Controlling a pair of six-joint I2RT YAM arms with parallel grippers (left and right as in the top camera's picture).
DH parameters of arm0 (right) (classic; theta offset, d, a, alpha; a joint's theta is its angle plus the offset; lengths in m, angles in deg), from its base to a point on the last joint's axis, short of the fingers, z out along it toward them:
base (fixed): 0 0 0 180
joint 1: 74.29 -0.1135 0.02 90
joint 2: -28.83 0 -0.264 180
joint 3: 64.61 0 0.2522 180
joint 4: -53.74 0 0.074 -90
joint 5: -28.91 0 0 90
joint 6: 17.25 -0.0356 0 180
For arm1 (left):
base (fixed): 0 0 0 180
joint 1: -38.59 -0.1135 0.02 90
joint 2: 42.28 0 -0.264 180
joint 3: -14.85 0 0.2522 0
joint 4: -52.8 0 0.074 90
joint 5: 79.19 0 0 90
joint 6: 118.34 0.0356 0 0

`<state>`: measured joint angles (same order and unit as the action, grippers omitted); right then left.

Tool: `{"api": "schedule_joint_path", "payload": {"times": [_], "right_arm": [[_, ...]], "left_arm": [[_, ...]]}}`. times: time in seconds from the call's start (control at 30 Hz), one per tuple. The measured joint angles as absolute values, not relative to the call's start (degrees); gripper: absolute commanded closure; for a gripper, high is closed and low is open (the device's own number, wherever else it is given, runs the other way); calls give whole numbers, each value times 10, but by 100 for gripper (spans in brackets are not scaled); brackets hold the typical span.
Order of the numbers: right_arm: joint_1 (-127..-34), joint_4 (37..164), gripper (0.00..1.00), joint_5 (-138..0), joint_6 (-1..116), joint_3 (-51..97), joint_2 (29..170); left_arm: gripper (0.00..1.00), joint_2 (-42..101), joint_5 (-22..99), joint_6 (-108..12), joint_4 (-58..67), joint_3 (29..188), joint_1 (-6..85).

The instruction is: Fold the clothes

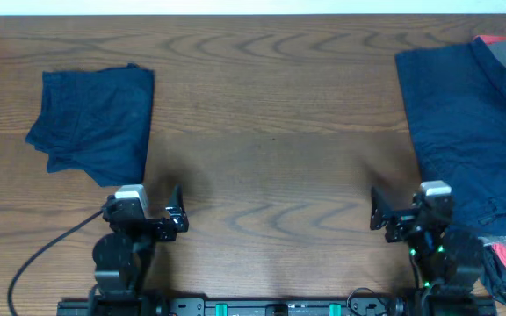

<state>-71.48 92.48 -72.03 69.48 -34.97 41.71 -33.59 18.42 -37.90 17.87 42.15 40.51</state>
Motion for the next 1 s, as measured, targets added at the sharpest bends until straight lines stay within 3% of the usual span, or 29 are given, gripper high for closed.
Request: {"api": "schedule_joint_path", "payload": {"times": [0.3,0.63,0.77,0.9,1.0], "right_arm": [[-715,1103,1,-661,690,-130,754],[-712,1086,1,-558,653,-61,1029],[-700,1076,6,-467,626,-61,1096],[-694,1070,20,-373,590,-61,1149],[-694,1062,19,-330,571,-61,1175]], "left_arm": [[2,-128,186,-389,-28,644,405],[2,19,192,-391,-118,693,405],[2,42,193,-391,-117,693,405],[2,54,194,-391,-117,693,405],[2,58,195,-391,-118,693,405]]}}
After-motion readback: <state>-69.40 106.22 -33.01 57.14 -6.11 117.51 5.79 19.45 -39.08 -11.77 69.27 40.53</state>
